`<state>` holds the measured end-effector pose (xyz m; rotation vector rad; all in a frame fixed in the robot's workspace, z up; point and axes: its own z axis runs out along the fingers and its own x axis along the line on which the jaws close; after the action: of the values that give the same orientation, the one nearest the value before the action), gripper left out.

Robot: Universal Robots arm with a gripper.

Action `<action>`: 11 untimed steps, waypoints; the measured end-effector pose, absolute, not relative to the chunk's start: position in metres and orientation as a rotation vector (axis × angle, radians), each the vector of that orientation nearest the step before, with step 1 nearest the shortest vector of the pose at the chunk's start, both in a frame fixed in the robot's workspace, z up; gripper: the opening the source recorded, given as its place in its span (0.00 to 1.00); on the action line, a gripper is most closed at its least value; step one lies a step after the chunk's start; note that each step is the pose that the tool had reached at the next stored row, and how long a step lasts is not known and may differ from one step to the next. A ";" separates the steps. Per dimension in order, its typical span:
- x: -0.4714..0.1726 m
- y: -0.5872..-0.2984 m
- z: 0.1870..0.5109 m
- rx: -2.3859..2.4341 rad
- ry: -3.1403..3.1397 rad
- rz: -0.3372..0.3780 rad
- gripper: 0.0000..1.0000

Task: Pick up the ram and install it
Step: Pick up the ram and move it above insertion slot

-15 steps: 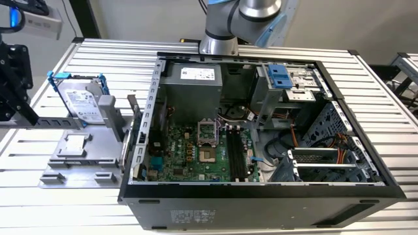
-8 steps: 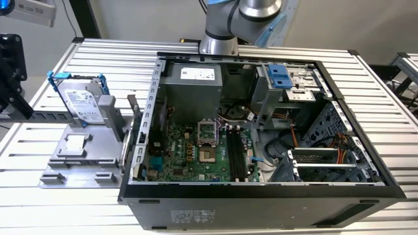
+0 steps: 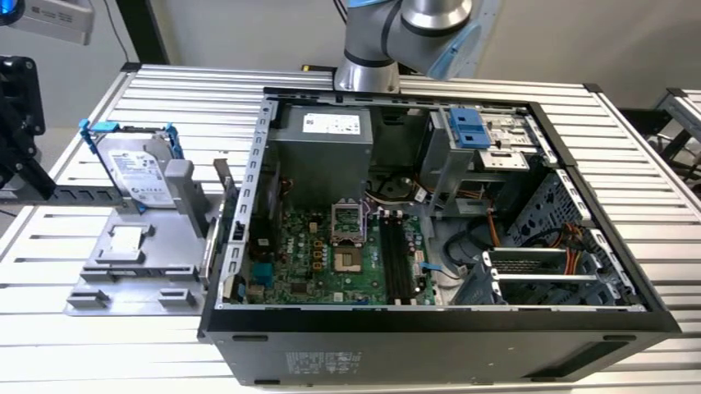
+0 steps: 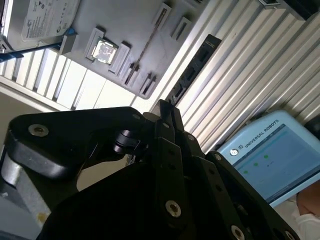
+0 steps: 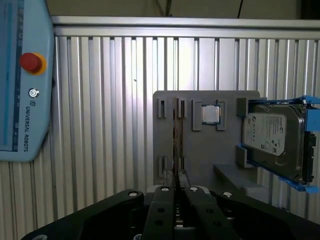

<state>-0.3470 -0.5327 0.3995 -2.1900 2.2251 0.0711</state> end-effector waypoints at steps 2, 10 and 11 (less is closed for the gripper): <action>-0.347 -0.533 0.399 -2.190 2.225 0.071 0.00; -0.328 -0.533 0.399 -2.190 2.225 0.071 0.00; -0.325 -0.533 0.400 -2.190 2.225 0.071 0.00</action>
<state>-0.3245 -0.5327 0.3995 -2.1899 2.2251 0.0711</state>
